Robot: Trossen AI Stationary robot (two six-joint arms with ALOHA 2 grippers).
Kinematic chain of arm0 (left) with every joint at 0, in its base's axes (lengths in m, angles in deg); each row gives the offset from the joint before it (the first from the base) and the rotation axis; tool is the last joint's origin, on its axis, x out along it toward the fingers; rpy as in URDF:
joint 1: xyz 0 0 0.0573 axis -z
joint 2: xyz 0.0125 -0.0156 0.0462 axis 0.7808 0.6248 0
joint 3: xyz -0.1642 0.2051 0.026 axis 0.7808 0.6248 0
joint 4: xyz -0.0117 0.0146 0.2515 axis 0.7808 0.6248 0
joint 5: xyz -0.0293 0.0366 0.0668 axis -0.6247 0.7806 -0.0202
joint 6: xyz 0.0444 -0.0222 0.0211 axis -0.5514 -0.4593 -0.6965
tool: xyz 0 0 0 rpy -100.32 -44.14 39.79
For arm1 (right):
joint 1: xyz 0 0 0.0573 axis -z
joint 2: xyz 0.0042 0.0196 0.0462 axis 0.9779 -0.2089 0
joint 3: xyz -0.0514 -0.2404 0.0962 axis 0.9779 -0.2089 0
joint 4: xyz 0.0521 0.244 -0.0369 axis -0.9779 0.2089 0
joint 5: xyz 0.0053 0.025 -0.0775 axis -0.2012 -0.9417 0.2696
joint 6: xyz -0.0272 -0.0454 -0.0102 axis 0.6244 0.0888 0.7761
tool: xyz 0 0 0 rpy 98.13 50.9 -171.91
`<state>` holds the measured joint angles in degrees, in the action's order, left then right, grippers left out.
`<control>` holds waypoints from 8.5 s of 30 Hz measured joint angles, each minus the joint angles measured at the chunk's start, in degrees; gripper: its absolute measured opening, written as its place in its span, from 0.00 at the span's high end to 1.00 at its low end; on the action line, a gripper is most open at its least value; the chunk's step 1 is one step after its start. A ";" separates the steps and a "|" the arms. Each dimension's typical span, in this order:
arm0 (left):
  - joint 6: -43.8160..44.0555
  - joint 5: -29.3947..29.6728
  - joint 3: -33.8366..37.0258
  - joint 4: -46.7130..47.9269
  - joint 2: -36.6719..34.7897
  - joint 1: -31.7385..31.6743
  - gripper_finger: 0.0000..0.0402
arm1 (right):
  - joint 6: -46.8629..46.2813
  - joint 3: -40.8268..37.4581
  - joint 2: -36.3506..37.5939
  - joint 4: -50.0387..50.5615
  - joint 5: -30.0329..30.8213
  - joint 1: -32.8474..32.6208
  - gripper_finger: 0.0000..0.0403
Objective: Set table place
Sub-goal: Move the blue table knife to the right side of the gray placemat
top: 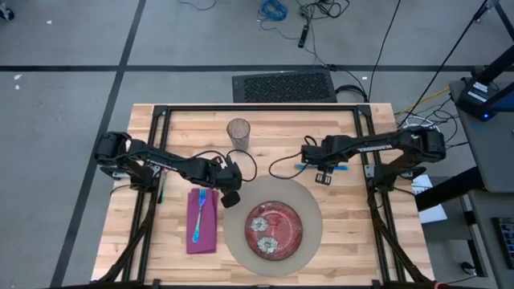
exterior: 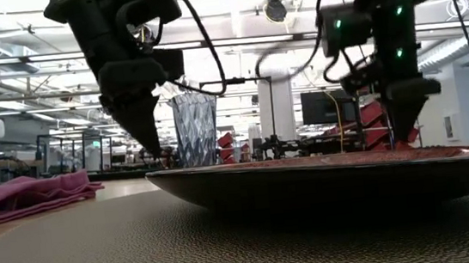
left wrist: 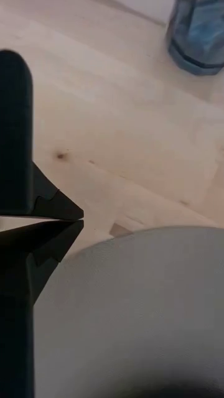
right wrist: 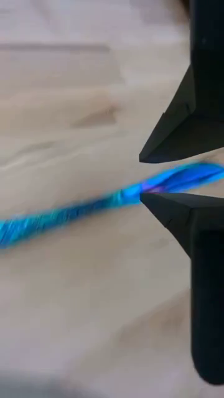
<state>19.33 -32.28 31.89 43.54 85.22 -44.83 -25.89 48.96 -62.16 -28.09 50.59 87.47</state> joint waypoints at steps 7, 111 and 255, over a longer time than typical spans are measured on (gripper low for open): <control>-1.14 0.04 1.14 -1.17 0.00 -0.15 1.00 | 4.78 0.02 3.14 -10.96 -9.64 -1.12 0.76; -2.93 0.04 1.12 -5.42 0.00 2.58 1.00 | 23.30 -5.09 -3.14 -2.55 -1.34 -15.87 0.73; -4.41 0.22 1.09 -10.10 -0.02 13.29 1.00 | -112.15 -3.39 -2.46 -4.01 -12.07 -43.85 0.61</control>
<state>14.92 -32.06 32.98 33.44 85.20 -31.54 -138.04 45.57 -64.62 -32.10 38.53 43.62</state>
